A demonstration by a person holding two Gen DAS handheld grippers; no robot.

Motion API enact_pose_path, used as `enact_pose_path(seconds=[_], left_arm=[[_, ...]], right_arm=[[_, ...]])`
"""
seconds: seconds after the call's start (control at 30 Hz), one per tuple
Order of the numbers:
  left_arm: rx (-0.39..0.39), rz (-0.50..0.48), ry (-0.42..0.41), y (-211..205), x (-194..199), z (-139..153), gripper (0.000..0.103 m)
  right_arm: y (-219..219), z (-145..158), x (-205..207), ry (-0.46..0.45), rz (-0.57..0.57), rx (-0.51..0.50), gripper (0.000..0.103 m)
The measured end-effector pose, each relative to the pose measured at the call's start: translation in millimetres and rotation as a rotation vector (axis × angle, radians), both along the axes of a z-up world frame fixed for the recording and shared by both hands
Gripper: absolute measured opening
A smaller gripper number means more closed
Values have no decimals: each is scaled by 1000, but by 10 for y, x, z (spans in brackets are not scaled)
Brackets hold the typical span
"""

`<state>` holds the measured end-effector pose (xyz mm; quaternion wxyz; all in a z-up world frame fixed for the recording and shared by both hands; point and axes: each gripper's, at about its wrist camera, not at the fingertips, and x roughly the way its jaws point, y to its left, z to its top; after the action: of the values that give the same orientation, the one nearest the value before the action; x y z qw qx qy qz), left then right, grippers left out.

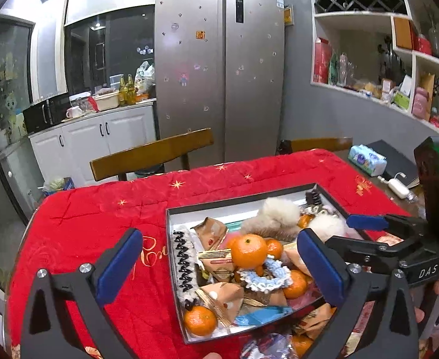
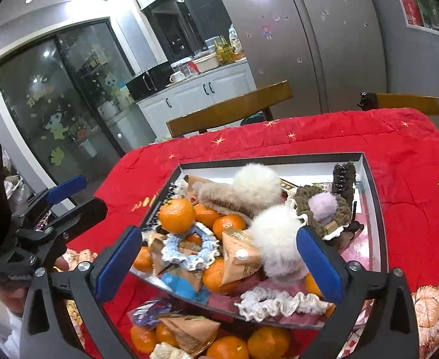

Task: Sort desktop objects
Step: 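Open both grippers over the box and withdraw them toward the loose items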

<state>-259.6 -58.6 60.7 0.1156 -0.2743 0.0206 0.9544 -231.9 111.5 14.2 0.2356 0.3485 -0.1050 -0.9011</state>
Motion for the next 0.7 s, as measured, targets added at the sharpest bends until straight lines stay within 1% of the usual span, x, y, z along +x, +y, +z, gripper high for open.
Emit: enact_pose_path(seconds=[0.1,0.2,0.37,0.47,0.7], left_arm=[[38,-15,-15,-34,77,69,103],[54,-17,-4,-39,193,154,103],[84,-9,39,-51,468,308,103],[98,3,75,-74,659,422,103],[64,16,103,-37,999,600,103]], right_arm=[[25,128,124,28,-5,5,103],[68,238,228,52,-19,4,103],[197,403,433,80,-50,21,103],[302,514,621,119,-72,36,103],[555,741,1036,207,-119,59,103]])
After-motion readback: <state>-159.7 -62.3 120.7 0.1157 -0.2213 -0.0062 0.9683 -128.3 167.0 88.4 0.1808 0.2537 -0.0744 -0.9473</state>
